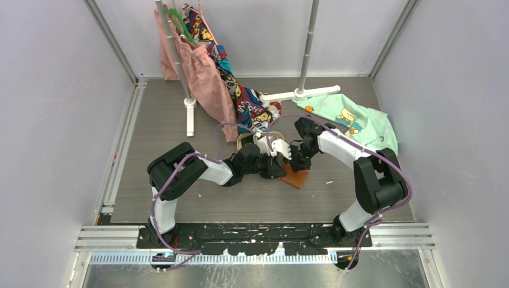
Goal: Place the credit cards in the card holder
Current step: Close the card holder at the center of the board, then reset both arms
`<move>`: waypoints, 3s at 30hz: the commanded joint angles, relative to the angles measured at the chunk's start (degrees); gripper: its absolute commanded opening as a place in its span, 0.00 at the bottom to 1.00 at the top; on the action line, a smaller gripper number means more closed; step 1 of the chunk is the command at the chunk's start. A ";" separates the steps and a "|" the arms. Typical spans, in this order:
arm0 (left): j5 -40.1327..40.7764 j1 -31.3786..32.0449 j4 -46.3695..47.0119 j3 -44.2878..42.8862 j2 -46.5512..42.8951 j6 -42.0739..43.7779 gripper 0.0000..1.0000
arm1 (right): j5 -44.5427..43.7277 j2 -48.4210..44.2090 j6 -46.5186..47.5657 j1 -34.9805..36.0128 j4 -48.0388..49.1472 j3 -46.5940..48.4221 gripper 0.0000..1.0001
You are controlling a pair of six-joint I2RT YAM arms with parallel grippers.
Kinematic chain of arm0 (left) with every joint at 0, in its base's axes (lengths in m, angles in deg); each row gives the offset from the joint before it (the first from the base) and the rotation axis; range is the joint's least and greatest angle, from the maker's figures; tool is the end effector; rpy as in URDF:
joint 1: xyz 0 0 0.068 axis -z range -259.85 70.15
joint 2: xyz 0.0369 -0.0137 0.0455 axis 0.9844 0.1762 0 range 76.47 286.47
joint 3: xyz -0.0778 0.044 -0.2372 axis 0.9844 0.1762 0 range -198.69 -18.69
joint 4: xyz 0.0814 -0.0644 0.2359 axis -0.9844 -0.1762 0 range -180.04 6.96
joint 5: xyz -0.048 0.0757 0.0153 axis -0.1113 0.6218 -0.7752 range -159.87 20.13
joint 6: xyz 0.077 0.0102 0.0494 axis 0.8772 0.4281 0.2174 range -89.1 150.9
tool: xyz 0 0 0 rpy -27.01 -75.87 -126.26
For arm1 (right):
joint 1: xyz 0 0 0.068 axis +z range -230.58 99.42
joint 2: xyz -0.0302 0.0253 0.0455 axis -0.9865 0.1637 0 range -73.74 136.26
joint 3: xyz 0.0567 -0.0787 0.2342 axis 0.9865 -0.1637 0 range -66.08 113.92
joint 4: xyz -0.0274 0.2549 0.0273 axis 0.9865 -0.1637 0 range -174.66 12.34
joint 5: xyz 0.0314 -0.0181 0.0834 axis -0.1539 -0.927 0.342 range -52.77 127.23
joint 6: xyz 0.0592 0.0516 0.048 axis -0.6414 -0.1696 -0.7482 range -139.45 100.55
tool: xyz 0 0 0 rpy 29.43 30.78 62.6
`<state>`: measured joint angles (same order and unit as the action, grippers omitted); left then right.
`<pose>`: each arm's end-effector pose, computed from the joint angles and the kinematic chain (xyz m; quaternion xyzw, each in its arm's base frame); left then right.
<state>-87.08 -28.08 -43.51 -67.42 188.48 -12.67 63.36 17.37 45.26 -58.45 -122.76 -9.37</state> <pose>0.2365 -0.3399 0.0898 0.1408 0.8201 -0.4838 0.2712 0.2498 0.1409 0.1250 -0.6818 0.6903 0.1774 0.1648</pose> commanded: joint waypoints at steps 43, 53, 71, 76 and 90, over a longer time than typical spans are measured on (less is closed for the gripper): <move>-0.70 0.27 3.70 2.47 -0.95 1.72 0.07 | -11.40 4.72 0.76 10.43 -4.20 -4.59 0.01; -0.89 0.28 3.98 3.00 -1.76 2.03 0.07 | -11.40 2.78 0.11 9.87 -5.31 -6.83 0.01; -0.92 0.49 4.74 4.15 -3.56 2.34 0.07 | -11.62 -0.93 2.23 9.34 -2.75 -12.51 0.04; -0.51 0.48 3.16 4.38 -5.57 3.20 0.15 | -5.17 -7.53 -6.62 6.86 2.32 -8.07 0.34; 7.69 0.37 -25.85 7.39 -38.15 22.88 0.35 | -17.91 -34.21 -34.73 -11.11 7.26 2.04 0.99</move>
<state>-84.76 -27.73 -56.50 -59.22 161.70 -0.02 57.46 -11.19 28.41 -66.84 -120.60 -13.83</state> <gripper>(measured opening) 0.320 0.865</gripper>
